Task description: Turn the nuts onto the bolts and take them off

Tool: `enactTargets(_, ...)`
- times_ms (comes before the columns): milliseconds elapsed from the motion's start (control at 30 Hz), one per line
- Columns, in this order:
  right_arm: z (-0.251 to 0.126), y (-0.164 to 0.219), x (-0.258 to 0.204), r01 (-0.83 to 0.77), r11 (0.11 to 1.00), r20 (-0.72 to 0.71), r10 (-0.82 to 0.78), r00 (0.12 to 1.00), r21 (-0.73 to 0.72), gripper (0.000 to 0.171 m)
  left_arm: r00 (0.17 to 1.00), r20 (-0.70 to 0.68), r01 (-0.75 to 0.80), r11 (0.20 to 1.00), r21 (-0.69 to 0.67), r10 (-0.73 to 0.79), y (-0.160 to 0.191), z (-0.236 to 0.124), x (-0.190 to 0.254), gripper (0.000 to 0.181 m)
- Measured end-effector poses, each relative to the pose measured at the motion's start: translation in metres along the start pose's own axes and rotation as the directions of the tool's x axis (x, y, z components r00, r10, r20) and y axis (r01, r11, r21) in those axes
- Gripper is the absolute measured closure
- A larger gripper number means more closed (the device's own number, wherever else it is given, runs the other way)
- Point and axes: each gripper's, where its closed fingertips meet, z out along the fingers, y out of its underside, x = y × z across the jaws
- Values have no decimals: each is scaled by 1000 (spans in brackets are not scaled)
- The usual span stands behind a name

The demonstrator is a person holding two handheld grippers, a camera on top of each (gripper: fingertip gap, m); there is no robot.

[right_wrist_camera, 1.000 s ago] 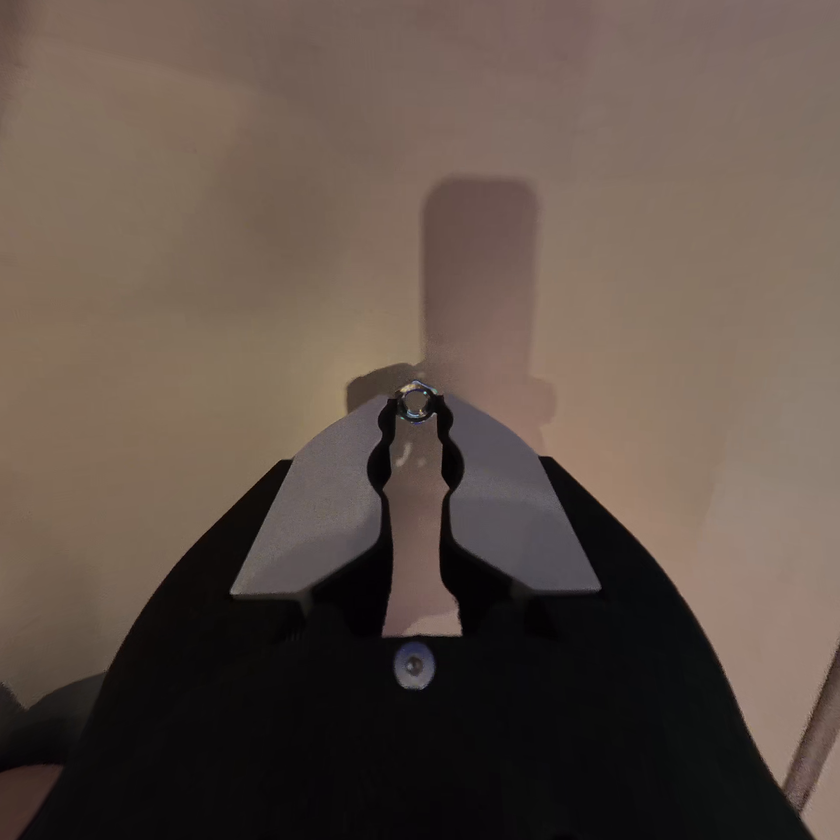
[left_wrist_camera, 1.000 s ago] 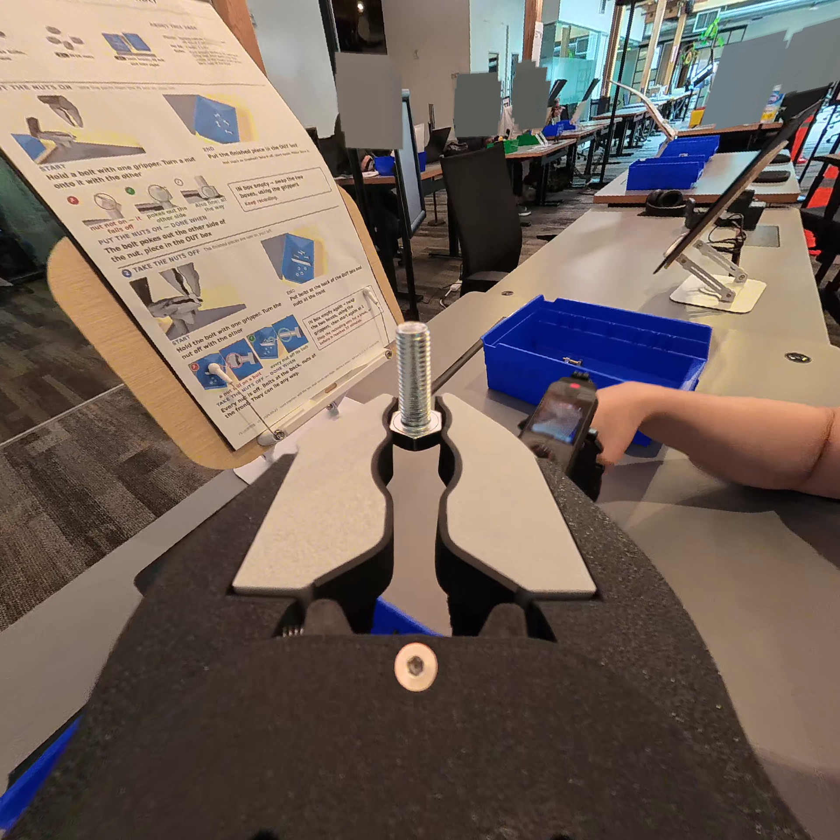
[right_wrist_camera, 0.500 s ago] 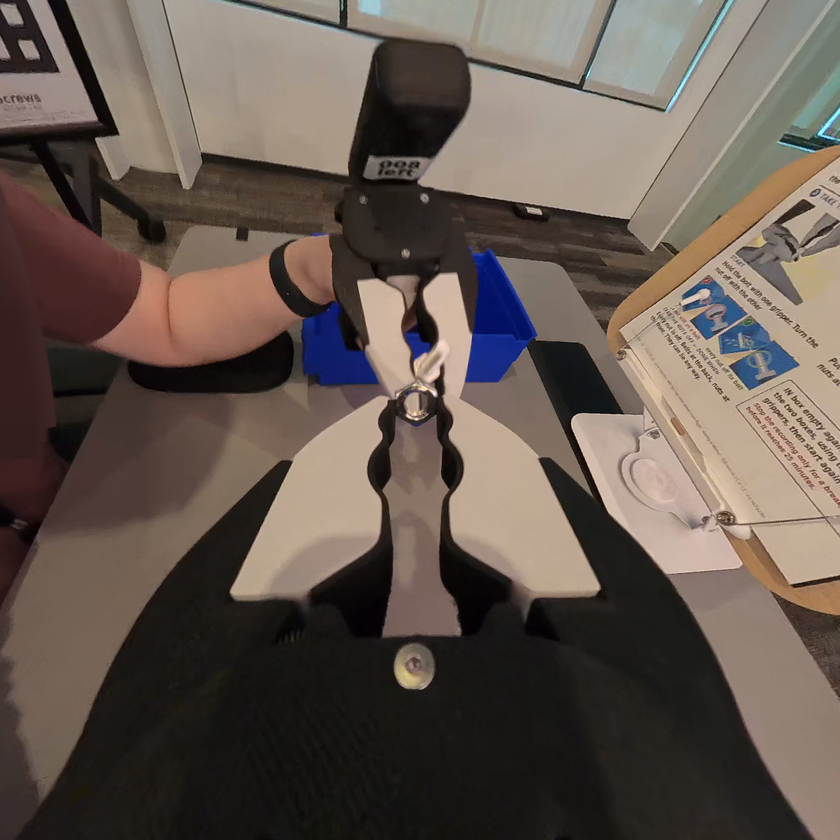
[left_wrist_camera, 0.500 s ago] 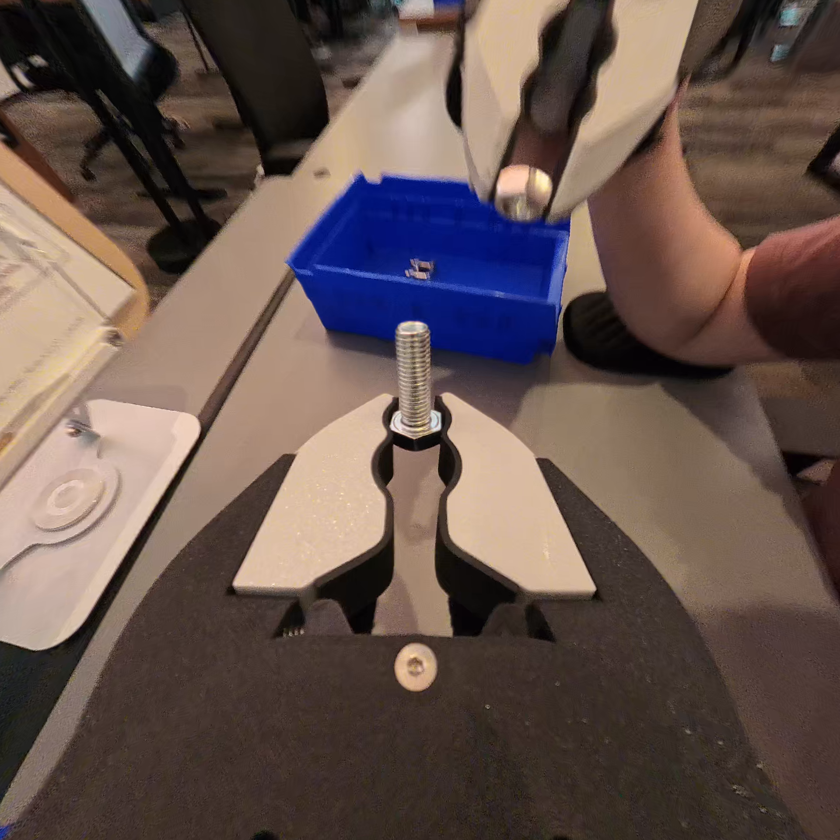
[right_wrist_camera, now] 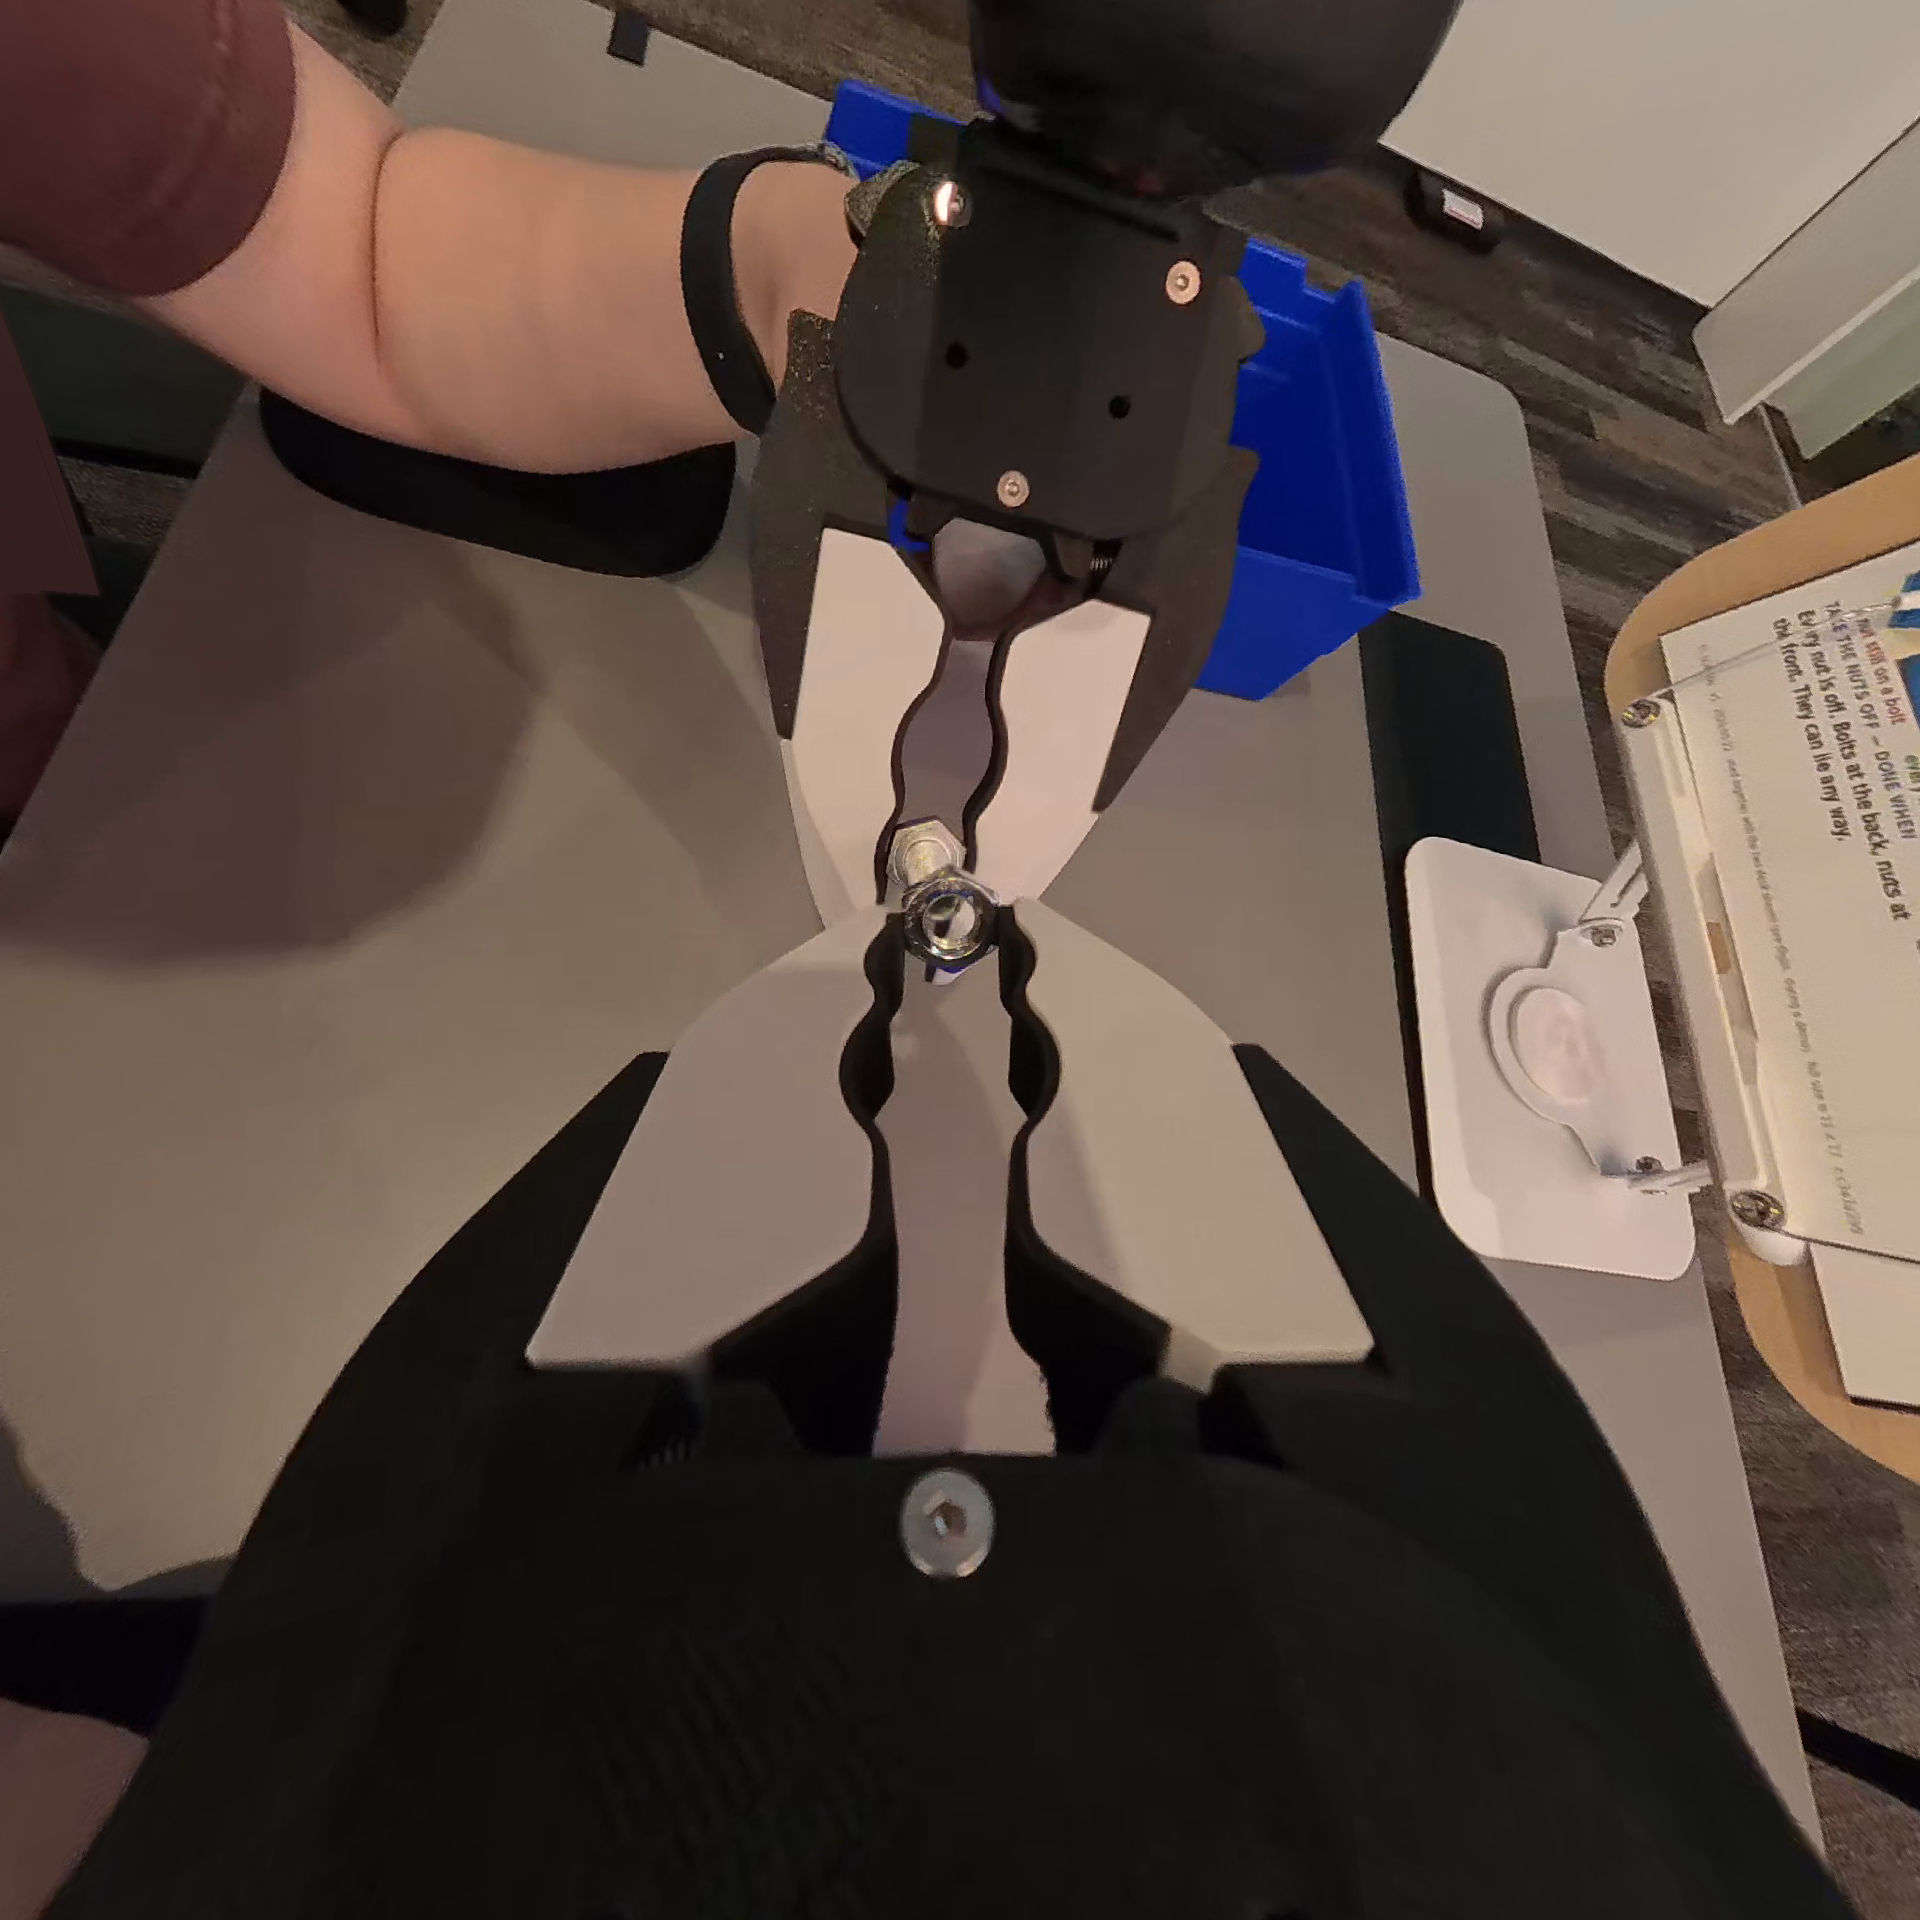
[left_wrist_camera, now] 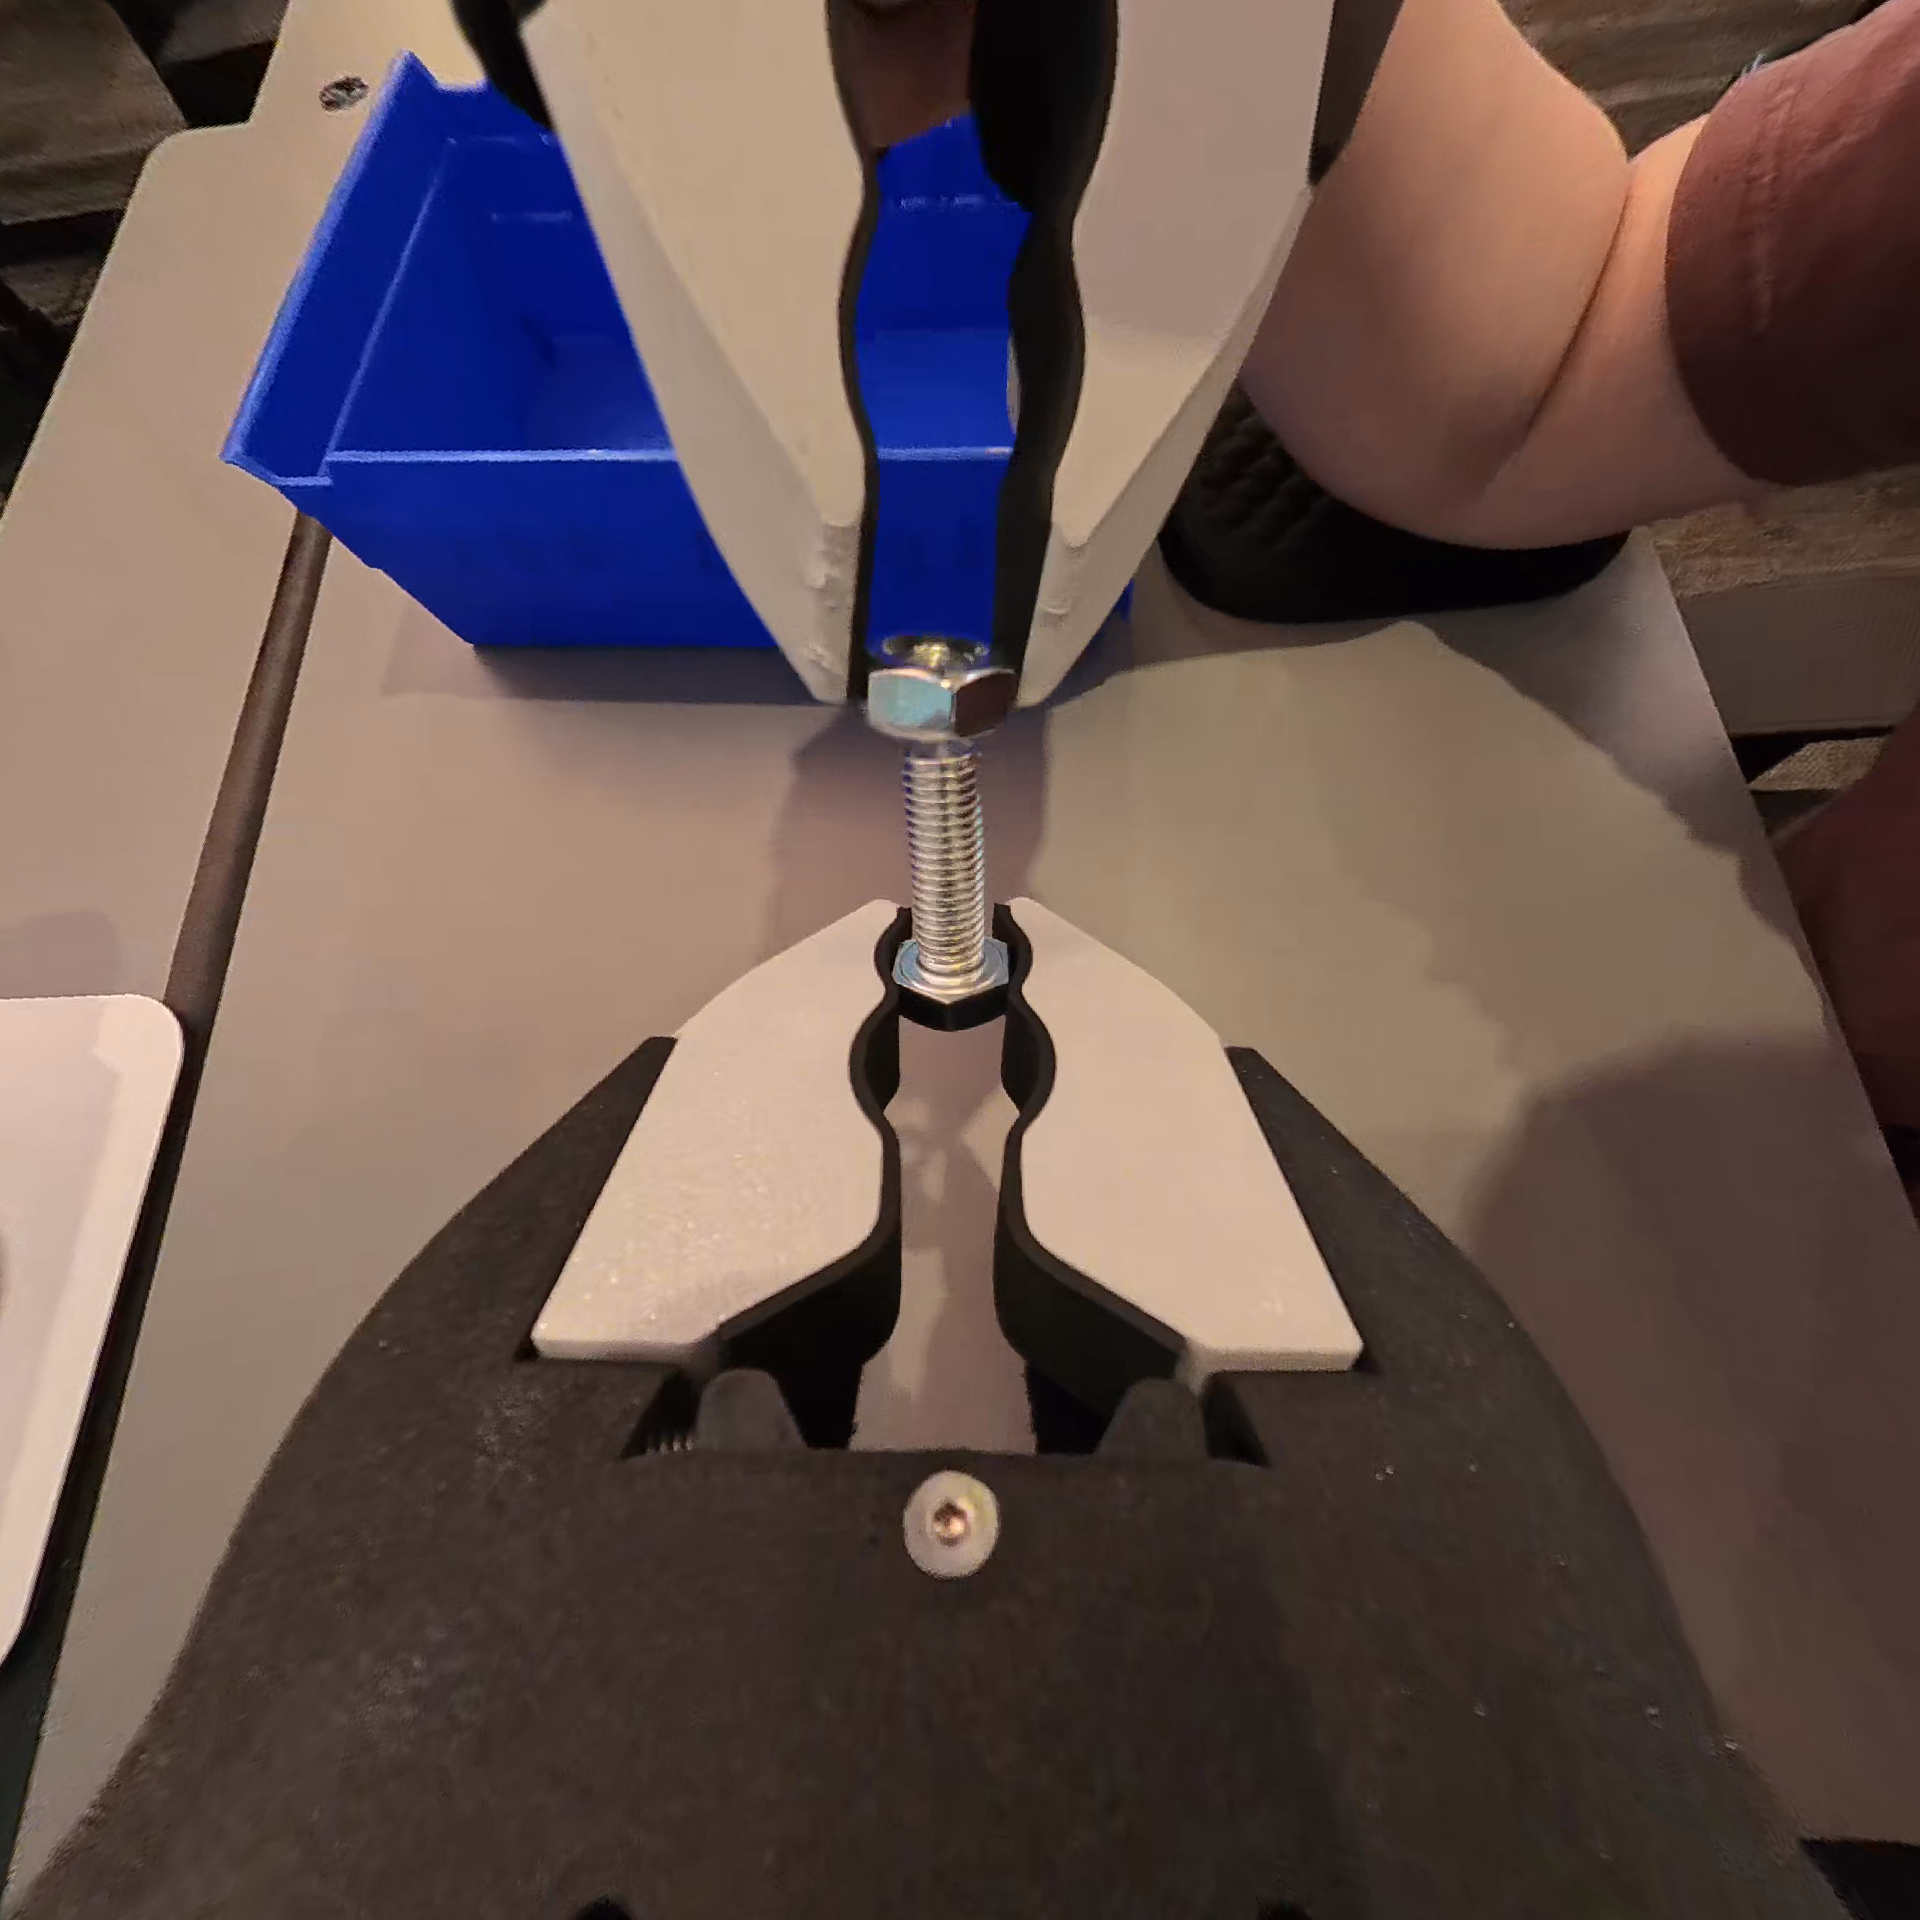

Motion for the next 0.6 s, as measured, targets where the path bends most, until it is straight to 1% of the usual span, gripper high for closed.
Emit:
enactTargets(167, 7, 1, -9, 5, 1000, 65, -5, 998, 0, 153, 999, -15, -30, 999, -44, 29, 5, 2, 6, 167)
enactTargets(333, 9, 2, -11, 11, 1000, 70, -10, 998, -15, 153, 998, -19, -53, 996, -69, 52, 8, 3, 8, 167)
enactTargets(400, 10, 3, -5, -66, 997, 51, 68, 996, -37, 153, 999, 21, -47, 995, -88, 49, 10, 2, 2, 167)
enactTargets(500, 12, 2, 7, -248, 968, 26, 249, 968, -37, 153, 995, 98, -5, 995, -100, 15, 11, -3, -10, 167)
enactTargets(600, 16, 0, 18, -474, 880, 25, 474, 880, -4, 153, 985, 171, 43, 993, -113, -23, 14, -8, -21, 167)
